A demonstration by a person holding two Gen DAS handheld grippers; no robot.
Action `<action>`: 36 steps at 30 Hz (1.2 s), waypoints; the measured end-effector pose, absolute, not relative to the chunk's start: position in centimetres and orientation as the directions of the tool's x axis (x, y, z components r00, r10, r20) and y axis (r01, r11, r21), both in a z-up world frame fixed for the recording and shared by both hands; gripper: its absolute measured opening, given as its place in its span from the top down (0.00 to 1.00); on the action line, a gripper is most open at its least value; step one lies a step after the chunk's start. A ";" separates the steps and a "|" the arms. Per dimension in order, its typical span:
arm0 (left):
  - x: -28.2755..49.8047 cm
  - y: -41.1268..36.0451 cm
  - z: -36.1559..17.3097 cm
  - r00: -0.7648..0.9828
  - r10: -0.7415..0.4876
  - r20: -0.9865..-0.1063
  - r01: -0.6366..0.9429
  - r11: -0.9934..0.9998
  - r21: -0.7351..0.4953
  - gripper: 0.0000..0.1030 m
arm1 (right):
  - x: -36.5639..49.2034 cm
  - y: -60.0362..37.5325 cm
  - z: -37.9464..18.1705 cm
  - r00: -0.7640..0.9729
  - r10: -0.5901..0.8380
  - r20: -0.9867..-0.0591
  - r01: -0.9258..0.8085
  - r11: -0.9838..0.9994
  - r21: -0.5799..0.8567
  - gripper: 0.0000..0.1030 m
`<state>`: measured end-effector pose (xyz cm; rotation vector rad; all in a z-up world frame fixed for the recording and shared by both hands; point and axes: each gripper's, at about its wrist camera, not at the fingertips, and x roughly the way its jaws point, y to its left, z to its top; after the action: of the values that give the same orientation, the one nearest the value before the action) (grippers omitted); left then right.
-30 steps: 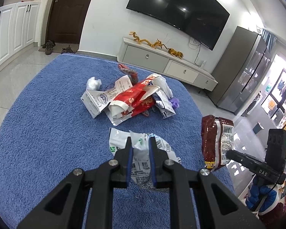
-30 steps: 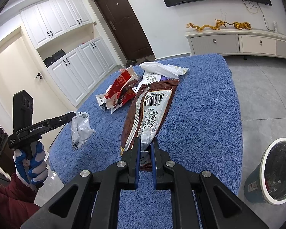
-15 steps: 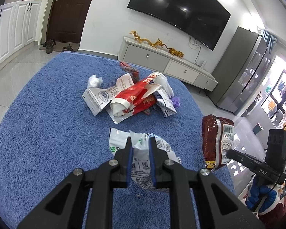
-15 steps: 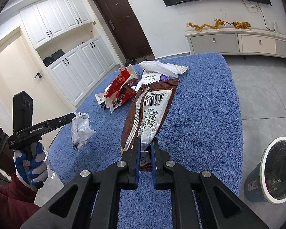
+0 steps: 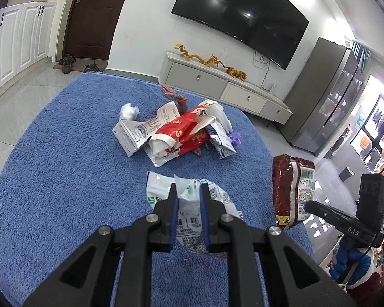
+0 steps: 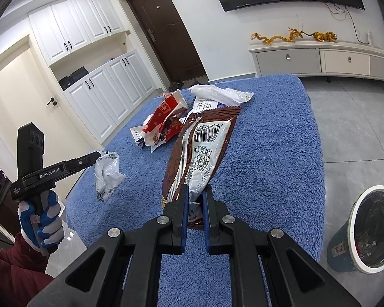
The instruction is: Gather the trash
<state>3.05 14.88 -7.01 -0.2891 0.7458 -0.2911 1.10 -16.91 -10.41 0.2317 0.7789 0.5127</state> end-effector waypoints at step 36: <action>2.2 14.9 -6.4 0.716 -0.353 -0.602 0.158 0.922 -0.353 0.86 | 0.4 -17.7 -10.1 0.610 0.526 -0.593 -0.369 0.850 0.376 0.90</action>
<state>2.22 14.86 -6.39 -0.2868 0.7207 -0.2871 0.35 -17.68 -10.08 0.2255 0.7544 0.5217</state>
